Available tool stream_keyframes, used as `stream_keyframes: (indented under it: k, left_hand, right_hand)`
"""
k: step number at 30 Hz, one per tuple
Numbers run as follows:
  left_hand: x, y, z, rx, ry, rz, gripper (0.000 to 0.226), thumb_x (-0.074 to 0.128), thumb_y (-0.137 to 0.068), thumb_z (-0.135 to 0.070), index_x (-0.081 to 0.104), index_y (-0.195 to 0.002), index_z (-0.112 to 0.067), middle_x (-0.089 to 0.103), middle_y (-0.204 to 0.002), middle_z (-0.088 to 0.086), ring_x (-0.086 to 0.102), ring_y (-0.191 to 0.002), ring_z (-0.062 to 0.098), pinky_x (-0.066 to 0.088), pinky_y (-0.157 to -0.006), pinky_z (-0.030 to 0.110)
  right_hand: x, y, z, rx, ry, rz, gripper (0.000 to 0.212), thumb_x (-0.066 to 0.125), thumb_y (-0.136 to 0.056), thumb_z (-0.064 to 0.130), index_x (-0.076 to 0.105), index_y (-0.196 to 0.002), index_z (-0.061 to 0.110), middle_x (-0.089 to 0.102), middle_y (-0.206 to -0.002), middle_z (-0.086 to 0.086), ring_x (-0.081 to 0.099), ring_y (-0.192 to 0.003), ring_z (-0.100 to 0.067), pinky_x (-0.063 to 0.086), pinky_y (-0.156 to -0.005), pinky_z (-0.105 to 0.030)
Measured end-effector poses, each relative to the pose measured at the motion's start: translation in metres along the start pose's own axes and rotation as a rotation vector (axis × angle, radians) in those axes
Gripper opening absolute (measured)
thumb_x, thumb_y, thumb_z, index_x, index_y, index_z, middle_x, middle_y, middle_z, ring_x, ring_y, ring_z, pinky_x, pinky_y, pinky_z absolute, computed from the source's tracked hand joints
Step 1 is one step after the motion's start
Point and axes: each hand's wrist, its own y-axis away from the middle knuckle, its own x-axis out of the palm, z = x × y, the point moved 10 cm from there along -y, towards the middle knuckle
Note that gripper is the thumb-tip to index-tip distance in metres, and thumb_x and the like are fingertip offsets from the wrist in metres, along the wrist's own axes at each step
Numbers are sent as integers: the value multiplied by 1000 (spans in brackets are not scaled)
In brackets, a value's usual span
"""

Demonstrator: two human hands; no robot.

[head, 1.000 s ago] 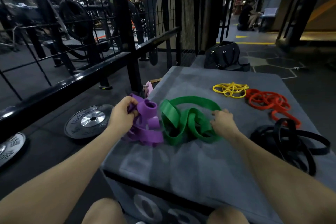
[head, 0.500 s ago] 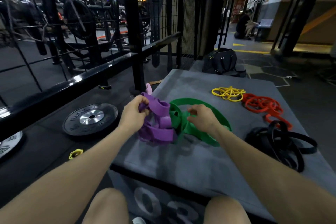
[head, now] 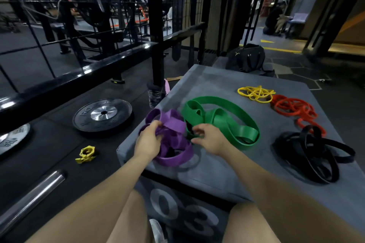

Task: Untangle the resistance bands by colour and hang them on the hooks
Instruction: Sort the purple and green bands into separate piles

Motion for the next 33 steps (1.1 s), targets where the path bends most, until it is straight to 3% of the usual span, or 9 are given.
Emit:
stream_keyframes:
  k: [4, 9, 12, 15, 18, 21, 27, 30, 33]
  left_hand:
    - [3, 4, 4, 44, 25, -33, 32, 54, -85, -6, 54, -110, -25, 64, -113, 2, 61, -103, 23, 49, -91, 44]
    - [-3, 11, 11, 20, 35, -25, 36, 56, -88, -13, 51, -122, -22, 54, -122, 4, 56, -110, 22, 44, -98, 36]
    - [-9, 12, 11, 19, 11, -17, 37, 60, -87, -20, 52, -124, -19, 45, -122, 3, 54, -109, 21, 39, -94, 26]
    - [-15, 12, 6, 2, 46, -8, 40, 65, -84, -22, 53, -122, -18, 35, -112, -4, 55, -105, 21, 42, -95, 27]
    - [-23, 14, 0, 9, 67, -11, 44, 70, -80, -20, 53, -121, -14, 33, -111, -4, 56, -105, 21, 44, -100, 34]
    - [-35, 19, -9, 35, 85, -37, 46, 73, -77, -13, 55, -119, -12, 34, -111, -4, 52, -99, 13, 41, -95, 23]
    - [-46, 28, -44, 118, 153, 76, 63, 74, -73, -4, 46, -129, -14, 43, -124, 4, 49, -114, 13, 37, -98, 19]
    - [-46, 32, -57, 126, 194, 125, 61, 70, -78, -5, 43, -132, -12, 50, -126, 6, 53, -115, 21, 43, -95, 25]
    - [-51, 34, -62, 117, 234, 97, 56, 67, -82, -11, 42, -133, -11, 53, -126, 7, 54, -112, 22, 43, -96, 29]
  right_hand:
    - [29, -3, 24, -63, -144, 42, 75, 79, -71, 13, 43, -137, 16, 50, -122, -4, 51, -105, -12, 41, -101, -28]
    - [32, -5, 35, -124, -165, -19, 50, 76, -75, 23, 57, -120, 17, 55, -117, 0, 56, -104, -15, 45, -96, -28]
    - [20, -4, 35, -95, -247, -86, 34, 68, -82, 27, 60, -113, 15, 64, -104, 0, 63, -94, -18, 52, -90, -38]
    - [9, -1, 41, -71, -309, -99, 23, 60, -89, 25, 59, -109, 14, 67, -91, 1, 66, -86, -20, 56, -82, -44]
    - [-3, 1, 54, -102, -285, -142, 24, 55, -92, 25, 57, -113, 13, 67, -99, -4, 64, -85, -19, 55, -81, -42]
    - [-16, 5, 63, -101, -295, -183, 23, 52, -94, 24, 56, -114, 14, 65, -106, -3, 62, -94, -20, 51, -89, -38]
    - [-30, 17, 73, -140, -352, -230, 17, 50, -91, 26, 54, -108, 24, 66, -109, -7, 62, -104, -26, 48, -95, -51]
    - [-34, 28, 86, -149, -395, -219, 18, 50, -94, 20, 54, -111, 16, 67, -110, -8, 63, -104, -23, 48, -97, -47]
    - [-37, 37, 93, -153, -434, -209, 23, 48, -95, 16, 53, -117, 8, 66, -106, -3, 62, -100, -15, 50, -93, -33]
